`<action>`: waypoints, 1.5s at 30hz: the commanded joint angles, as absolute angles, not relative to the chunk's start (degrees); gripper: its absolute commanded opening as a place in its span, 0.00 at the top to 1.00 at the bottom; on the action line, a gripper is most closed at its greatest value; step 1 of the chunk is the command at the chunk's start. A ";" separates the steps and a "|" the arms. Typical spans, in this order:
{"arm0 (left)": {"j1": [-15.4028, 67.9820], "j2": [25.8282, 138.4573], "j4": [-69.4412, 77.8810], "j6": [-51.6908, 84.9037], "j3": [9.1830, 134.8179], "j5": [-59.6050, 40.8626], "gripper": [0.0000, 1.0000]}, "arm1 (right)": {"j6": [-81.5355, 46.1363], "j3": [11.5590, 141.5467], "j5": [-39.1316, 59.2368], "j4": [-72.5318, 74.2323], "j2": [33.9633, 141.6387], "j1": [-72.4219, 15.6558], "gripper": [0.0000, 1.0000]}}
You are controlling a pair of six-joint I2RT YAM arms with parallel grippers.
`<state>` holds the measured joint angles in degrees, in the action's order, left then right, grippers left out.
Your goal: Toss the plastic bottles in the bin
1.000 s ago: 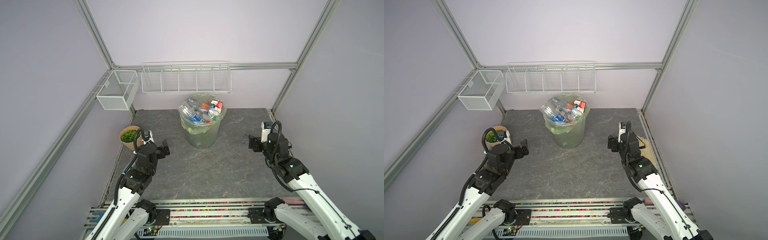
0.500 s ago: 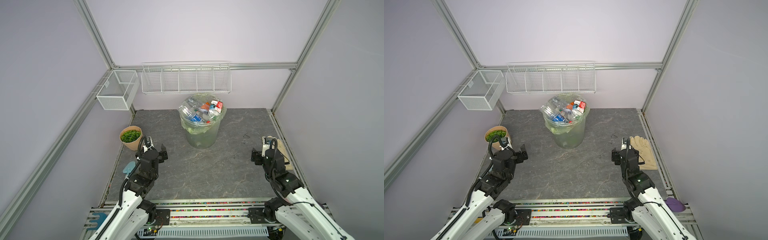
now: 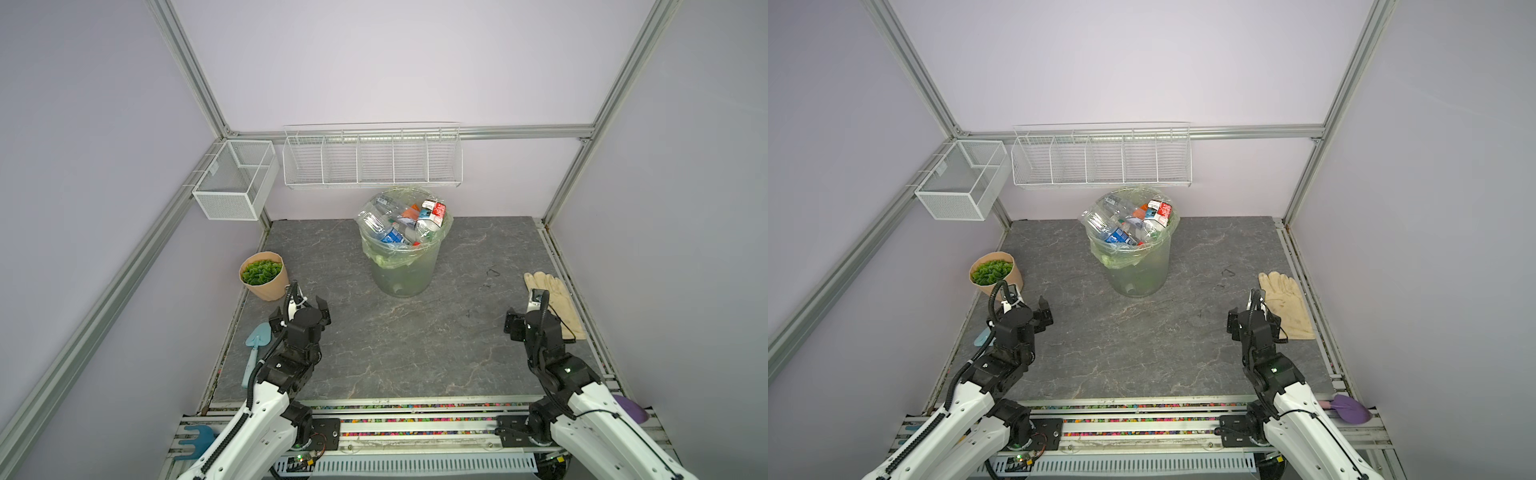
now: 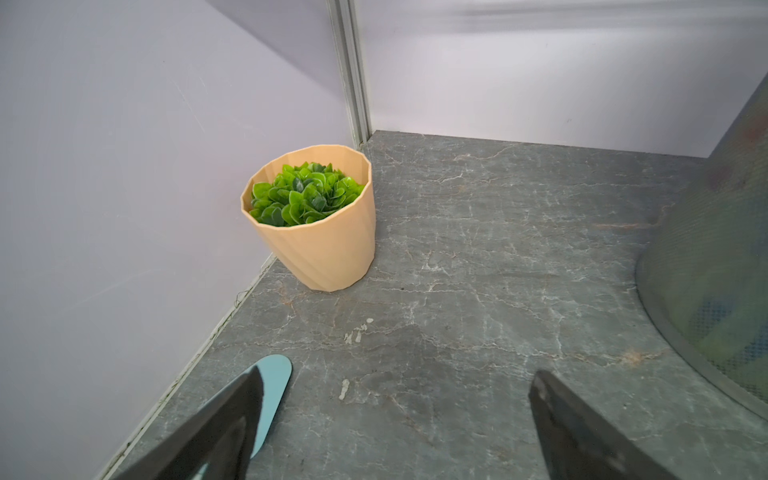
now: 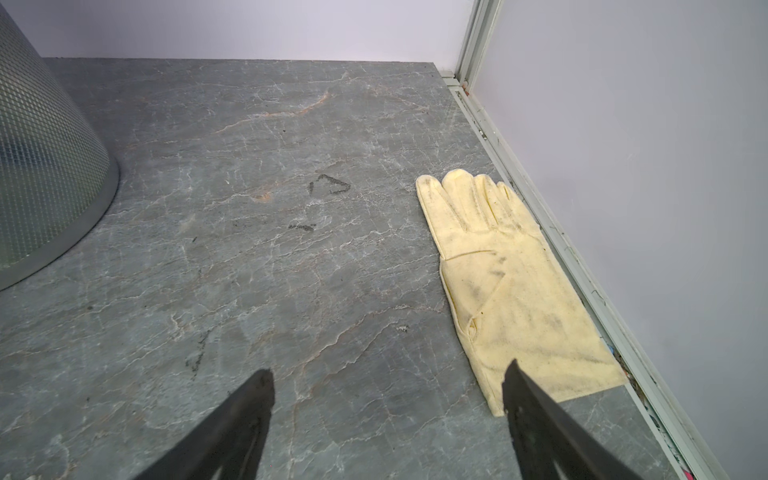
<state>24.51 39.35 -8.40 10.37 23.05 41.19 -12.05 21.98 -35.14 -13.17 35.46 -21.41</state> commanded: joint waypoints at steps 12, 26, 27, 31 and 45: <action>24.61 42.48 -0.27 8.79 18.22 46.72 0.01 | -9.99 18.40 -41.22 -12.14 34.81 -20.73 0.12; 24.62 44.29 1.14 10.28 16.00 46.80 0.01 | -9.08 14.10 -38.89 -6.90 35.56 -20.68 0.12; 24.63 44.52 1.16 10.31 16.08 47.00 0.01 | -8.93 14.24 -38.83 -6.71 35.87 -20.65 0.12; 24.61 45.93 1.68 10.27 16.52 47.24 0.00 | -8.03 13.82 -39.21 -2.71 37.66 -20.27 0.12; 23.10 50.35 11.47 7.37 15.56 49.14 0.01 | -5.87 13.64 -39.02 13.58 48.69 -17.78 0.12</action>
